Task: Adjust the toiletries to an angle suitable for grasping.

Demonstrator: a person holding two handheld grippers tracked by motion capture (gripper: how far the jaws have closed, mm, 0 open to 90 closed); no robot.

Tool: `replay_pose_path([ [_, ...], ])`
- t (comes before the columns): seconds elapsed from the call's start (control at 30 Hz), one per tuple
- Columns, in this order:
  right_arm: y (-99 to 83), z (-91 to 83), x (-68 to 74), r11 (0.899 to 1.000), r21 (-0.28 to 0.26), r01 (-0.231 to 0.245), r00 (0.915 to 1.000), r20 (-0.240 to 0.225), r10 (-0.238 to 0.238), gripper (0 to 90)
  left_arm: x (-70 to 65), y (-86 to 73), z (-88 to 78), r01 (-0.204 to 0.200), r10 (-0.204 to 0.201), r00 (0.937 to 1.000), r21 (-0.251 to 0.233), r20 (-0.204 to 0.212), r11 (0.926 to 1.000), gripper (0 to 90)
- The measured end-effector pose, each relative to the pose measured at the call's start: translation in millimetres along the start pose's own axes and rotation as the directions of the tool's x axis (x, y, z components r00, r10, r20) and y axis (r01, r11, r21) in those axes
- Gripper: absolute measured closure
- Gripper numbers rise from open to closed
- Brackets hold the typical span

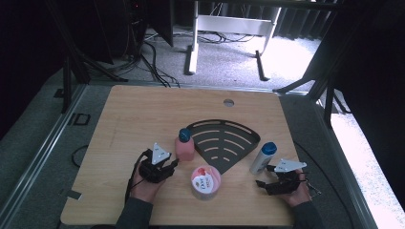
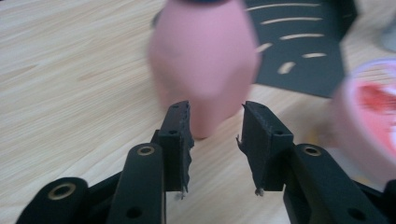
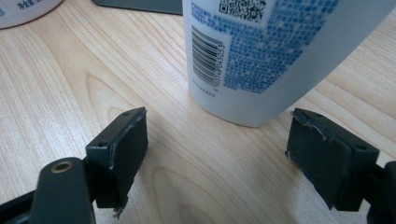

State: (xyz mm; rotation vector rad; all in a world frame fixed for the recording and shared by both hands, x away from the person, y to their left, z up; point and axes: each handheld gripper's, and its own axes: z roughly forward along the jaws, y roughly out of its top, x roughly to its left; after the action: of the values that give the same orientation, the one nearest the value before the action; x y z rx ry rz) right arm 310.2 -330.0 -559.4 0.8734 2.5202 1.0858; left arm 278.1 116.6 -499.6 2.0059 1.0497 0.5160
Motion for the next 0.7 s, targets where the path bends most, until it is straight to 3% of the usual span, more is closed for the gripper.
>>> replay_pose_path([
  [0.07, 0.3, 0.2, -0.5, 1.0, 0.001, 0.002, 1.0, -0.002, -0.002, 19.7, -3.7, 3.6, -1.4, 0.012, -0.012, 0.999, 0.005, 0.044, 0.9999, 65.4],
  [0.2, 0.4, 0.3, -0.6, 1.0, 0.003, 0.002, 1.0, -0.002, -0.002, 19.6, -13.8, 9.5, -4.5, -0.019, 0.019, 0.9976, 0.003, 0.067, 0.9998, 68.4],
  [0.23, 0.5, 0.4, -0.7, 1.0, 0.003, 0.003, 1.0, -0.003, -0.003, 19.6, -19.4, 12.2, -6.0, -0.037, 0.038, 0.9945, -0.008, 0.098, 0.9993, 68.9],
  [0.4, 0.5, 0.4, -0.8, 1.0, 0.003, 0.003, 1.0, -0.005, -0.003, 19.2, -30.2, 14.7, -5.6, -0.066, 0.065, 0.9862, -0.002, 0.152, 0.9978, 67.7],
  [0.43, 0.7, 0.5, -0.8, 1.0, 0.001, -0.006, 1.0, -0.006, 0.006, 19.2, -34.8, 15.0, -3.6, -0.073, 0.072, 0.9805, 0.002, 0.183, 0.9973, 66.6],
  [0.53, 1.1, 0.4, -1.3, 1.0, 0.001, -0.012, 0.9999, -0.007, 0.012, 19.3, -37.0, 14.9, -2.3, -0.08, 0.077, 0.9789, 0.005, 0.189, 0.9968, 65.1],
  [0.57, 2.8, -0.5, -3.1, 0.999, 0.003, -0.035, 0.9993, -0.015, 0.035, 19.3, -41.6, 13.1, 2.9, -0.092, 0.085, 0.9746, 0.025, 0.207, 0.9954, 64.0],
  [0.7, 5.7, -4.1, -5.4, 0.997, -0.047, -0.053, 0.9984, -0.02, 0.052, 19.2, -44.8, 10.5, 8.2, -0.101, 0.088, 0.9707, 0.048, 0.223, 0.9937, 63.1],
])
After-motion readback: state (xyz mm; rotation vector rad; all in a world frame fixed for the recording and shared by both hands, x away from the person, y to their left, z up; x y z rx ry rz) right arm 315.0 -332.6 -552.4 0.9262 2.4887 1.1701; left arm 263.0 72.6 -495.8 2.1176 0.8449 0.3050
